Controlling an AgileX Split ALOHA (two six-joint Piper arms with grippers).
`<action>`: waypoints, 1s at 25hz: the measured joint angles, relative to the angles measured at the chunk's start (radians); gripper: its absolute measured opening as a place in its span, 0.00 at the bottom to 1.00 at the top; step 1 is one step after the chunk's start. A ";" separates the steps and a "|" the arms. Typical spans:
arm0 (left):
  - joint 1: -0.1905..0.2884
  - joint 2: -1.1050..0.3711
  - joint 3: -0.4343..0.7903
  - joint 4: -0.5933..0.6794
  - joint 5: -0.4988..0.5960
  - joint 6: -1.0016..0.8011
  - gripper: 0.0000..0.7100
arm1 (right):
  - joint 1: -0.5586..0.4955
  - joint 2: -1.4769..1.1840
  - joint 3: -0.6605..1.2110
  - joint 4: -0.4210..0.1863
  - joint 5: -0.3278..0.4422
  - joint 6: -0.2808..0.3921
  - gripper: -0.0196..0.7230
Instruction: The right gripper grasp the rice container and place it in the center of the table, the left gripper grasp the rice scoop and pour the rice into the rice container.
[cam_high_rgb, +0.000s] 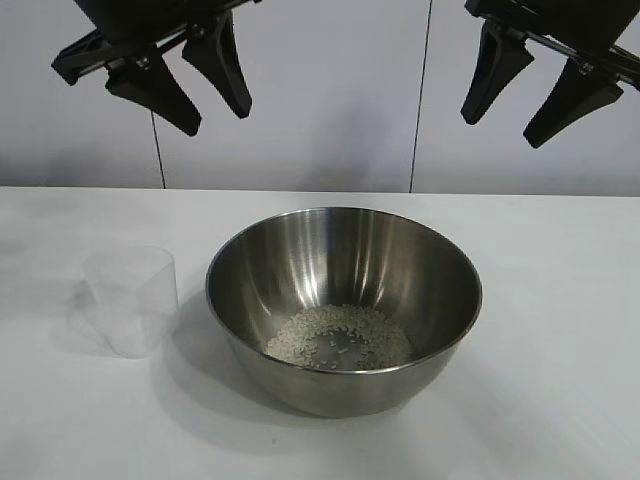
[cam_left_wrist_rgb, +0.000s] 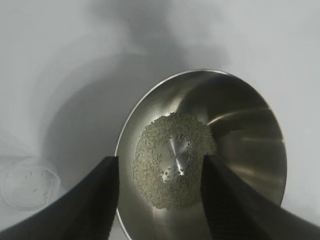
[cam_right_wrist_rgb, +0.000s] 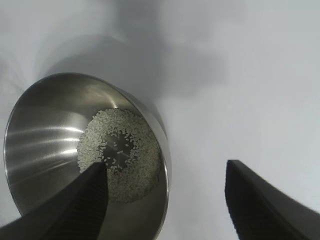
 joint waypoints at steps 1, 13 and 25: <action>0.000 0.001 -0.003 0.001 0.003 0.000 0.52 | 0.000 0.000 0.000 0.000 0.000 0.000 0.65; 0.000 0.001 0.013 0.003 0.012 0.000 0.52 | 0.000 0.000 0.000 0.000 0.000 0.000 0.65; 0.000 0.001 0.014 0.003 0.008 0.000 0.52 | 0.000 0.000 0.000 0.000 -0.109 -0.001 0.65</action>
